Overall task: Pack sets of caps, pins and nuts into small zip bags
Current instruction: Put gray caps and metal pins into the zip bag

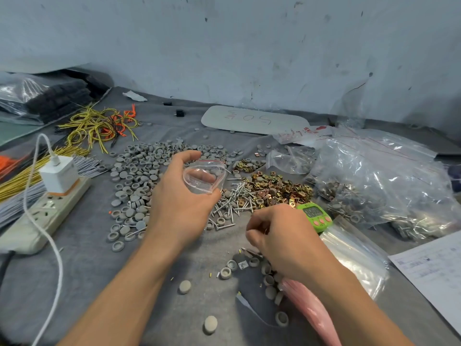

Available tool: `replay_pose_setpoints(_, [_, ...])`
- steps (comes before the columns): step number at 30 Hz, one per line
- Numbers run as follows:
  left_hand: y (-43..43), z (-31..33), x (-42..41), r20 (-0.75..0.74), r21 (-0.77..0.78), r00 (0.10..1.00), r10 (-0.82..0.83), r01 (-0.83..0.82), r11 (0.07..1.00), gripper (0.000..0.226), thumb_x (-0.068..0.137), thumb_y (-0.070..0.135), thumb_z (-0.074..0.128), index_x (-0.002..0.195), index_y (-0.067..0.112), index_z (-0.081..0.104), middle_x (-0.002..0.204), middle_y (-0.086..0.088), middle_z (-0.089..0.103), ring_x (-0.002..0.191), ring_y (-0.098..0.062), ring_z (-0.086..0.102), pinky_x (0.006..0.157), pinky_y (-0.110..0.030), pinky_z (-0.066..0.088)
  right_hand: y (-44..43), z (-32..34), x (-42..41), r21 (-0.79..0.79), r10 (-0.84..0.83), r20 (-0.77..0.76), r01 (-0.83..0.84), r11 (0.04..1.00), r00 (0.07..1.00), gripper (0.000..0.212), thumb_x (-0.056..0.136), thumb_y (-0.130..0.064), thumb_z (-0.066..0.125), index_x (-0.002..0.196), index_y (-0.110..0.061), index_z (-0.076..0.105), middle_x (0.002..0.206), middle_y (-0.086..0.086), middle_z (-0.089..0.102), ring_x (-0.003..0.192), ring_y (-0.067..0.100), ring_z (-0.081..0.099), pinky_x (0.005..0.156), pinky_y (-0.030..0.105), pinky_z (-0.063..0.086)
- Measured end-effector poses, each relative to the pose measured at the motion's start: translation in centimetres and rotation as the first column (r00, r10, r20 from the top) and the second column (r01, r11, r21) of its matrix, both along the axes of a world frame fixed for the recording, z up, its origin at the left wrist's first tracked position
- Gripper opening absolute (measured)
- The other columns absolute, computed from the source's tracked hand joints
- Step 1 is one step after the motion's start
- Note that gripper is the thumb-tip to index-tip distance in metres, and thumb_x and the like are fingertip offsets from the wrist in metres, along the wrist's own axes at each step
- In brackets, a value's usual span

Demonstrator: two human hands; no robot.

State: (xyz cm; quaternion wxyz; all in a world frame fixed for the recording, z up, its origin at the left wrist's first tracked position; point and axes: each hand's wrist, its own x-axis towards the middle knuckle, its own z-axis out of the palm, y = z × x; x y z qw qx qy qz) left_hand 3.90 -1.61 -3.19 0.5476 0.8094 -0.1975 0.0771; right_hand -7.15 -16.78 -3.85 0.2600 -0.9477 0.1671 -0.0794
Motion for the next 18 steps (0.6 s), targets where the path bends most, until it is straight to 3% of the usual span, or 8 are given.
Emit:
replay_pose_setpoints(4, [-0.1,0.1,-0.2,0.010,0.045,1.000,0.002,-0.002,0.999,0.064,0.074,0.022,0.084,0.124,0.047,0.051,0.091,0.030,0.068,0.059,0.000,0.060,0.060,-0.026,0.041,0.5,-0.1,-0.2,0.026,0.106,-0.167,-0.103,0.994,0.980,0.008,0.078,-0.025,0.078,0.084,-0.029,0.077,0.072,-0.013,0.071,0.067,0.002,0.065,0.061,0.022,0.054])
replay_pose_setpoints(10, [0.1,0.2,-0.4,0.028,0.069,0.999,-0.046,0.044,0.997,0.066,0.075,0.019,0.084,0.118,0.053,0.048,0.098,0.040,0.062,0.047,-0.004,0.059,0.050,-0.016,0.045,1.2,-0.4,0.1,-0.062,0.107,-0.226,-0.124,0.990,0.968,0.012,0.079,-0.017,0.068,0.085,-0.027,0.072,0.082,-0.006,0.072,0.079,0.020,0.070,0.075,0.038,0.061])
replay_pose_setpoints(14, [0.0,0.2,-0.4,0.024,0.071,0.998,-0.061,0.060,0.996,0.066,0.075,0.016,0.084,0.120,0.051,0.049,0.096,0.036,0.064,0.048,-0.006,0.061,0.048,-0.017,0.047,0.4,-0.3,0.0,-0.028,0.039,-0.089,-0.042,0.999,0.995,0.018,0.084,-0.017,0.068,0.078,-0.034,0.071,0.075,-0.015,0.071,0.073,0.007,0.068,0.070,0.030,0.059])
replay_pose_setpoints(17, [-0.1,0.2,-0.6,0.047,0.085,0.997,-0.064,0.060,0.995,0.066,0.075,0.019,0.085,0.119,0.052,0.049,0.095,0.033,0.067,0.055,-0.002,0.064,0.048,-0.015,0.043,-0.6,0.3,0.3,0.111,-0.069,0.152,0.052,0.992,0.986,0.025,0.088,-0.013,0.075,0.075,-0.033,0.078,0.070,-0.020,0.073,0.065,-0.002,0.068,0.060,0.014,0.052])
replay_pose_setpoints(18, [-0.3,0.2,-0.7,0.052,0.093,0.997,-0.064,0.059,0.994,0.065,0.075,0.022,0.085,0.119,0.053,0.049,0.094,0.032,0.067,0.058,0.000,0.063,0.051,-0.017,0.043,-0.7,0.6,0.5,0.189,-0.117,0.255,0.069,0.980,0.960,0.024,0.089,-0.011,0.077,0.076,-0.031,0.080,0.068,-0.019,0.074,0.063,-0.002,0.068,0.058,0.014,0.053])
